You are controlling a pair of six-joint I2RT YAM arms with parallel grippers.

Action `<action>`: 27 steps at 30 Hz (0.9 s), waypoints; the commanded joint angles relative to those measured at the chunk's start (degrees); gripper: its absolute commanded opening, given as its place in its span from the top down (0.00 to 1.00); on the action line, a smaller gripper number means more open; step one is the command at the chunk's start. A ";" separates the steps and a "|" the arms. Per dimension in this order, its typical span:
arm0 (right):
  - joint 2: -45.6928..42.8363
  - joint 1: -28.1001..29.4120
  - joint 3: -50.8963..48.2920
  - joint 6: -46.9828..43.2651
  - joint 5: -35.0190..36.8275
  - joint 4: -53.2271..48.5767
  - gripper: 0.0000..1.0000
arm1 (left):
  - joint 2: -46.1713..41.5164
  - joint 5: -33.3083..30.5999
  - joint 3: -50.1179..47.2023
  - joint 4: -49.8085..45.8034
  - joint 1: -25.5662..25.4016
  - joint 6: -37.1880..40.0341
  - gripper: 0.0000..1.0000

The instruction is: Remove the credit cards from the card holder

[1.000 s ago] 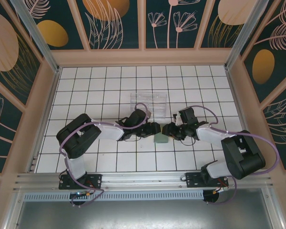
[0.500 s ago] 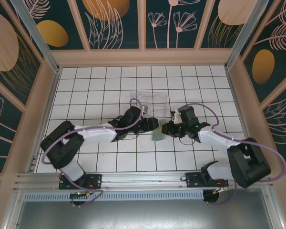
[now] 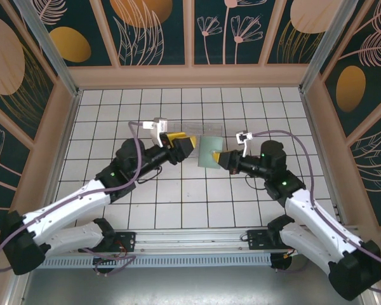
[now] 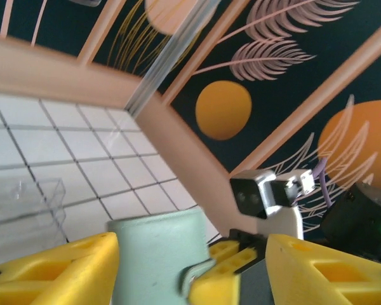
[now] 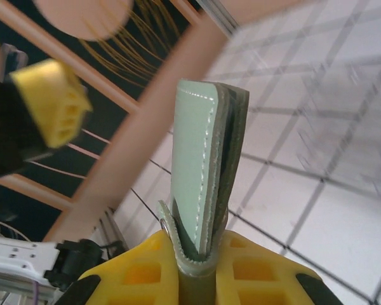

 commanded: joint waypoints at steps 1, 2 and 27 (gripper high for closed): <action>-3.63 0.72 4.32 -3.81 -5.07 9.22 0.95 | -3.24 4.70 1.43 0.00 -0.18 8.06 0.35; -4.36 0.86 5.20 -5.08 -7.48 10.23 0.95 | -4.15 6.72 1.46 0.88 -0.16 8.90 0.34; -3.07 12.77 18.69 -13.79 -6.94 8.51 1.00 | 0.53 40.99 11.89 4.71 -0.12 14.25 0.72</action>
